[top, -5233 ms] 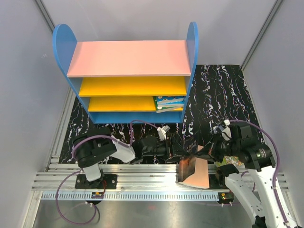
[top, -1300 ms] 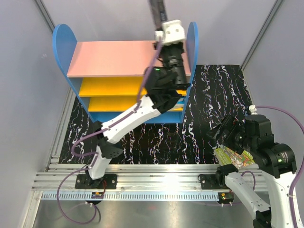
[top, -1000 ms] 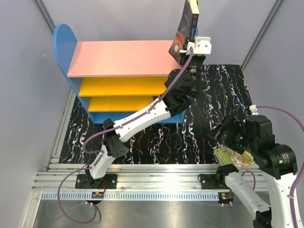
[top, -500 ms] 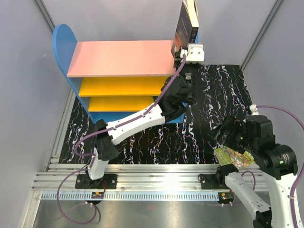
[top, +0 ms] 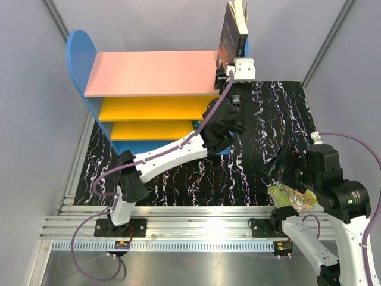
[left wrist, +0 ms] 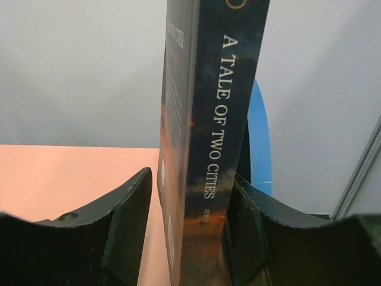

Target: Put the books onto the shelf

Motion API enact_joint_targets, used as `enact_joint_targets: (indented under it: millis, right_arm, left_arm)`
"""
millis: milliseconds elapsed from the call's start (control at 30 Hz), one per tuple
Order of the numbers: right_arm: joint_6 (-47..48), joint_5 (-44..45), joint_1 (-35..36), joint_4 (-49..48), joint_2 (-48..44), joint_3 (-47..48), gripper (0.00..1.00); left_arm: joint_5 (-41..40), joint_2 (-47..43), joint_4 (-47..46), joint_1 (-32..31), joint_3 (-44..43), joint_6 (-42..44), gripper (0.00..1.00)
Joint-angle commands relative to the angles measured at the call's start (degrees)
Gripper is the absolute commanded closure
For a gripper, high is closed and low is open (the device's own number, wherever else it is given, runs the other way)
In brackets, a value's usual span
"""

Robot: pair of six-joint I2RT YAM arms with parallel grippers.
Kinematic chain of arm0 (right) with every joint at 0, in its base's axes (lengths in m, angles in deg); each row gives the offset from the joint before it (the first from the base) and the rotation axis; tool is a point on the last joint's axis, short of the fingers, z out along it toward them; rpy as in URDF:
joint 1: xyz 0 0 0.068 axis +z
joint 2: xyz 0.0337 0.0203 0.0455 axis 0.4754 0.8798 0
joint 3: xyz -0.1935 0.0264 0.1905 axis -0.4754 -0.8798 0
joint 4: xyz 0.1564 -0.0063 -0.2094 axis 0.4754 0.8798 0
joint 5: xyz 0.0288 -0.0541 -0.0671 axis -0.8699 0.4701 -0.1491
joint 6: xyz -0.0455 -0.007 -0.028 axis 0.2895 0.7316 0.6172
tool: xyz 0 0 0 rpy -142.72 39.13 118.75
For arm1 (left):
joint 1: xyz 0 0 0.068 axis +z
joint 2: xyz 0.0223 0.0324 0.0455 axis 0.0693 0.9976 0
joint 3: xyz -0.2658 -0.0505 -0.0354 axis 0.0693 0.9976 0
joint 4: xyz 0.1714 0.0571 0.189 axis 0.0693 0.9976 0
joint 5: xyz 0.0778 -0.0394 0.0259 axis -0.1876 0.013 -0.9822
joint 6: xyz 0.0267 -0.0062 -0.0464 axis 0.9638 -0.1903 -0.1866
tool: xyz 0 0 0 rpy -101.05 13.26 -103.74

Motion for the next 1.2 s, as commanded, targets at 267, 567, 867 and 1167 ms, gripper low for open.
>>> enact_joint_targets:
  millis: [267, 567, 867, 1167]
  right_arm:
    - [0.89, 0.55, 0.15, 6.67, 0.28, -1.28, 0.00]
    - [0.02, 1.16, 0.15, 5.87, 0.19, -2.60, 0.00]
    - [-5.25, 2.22, 0.07, 1.13, 7.47, -5.75, 0.00]
    - [-6.67, 7.23, -9.22, -10.64, 24.61, -6.73, 0.00]
  left_arm:
    - [-2.96, -4.95, -0.65, -3.61, -0.40, 1.15, 0.36]
    - [-7.17, -7.51, 0.58, -9.32, 1.09, 4.40, 0.24]
    - [-15.08, -13.74, -1.78, -19.42, 8.55, 6.07, 0.16]
    - [-24.84, -32.17, 11.07, -29.01, 34.13, -12.97, 0.15]
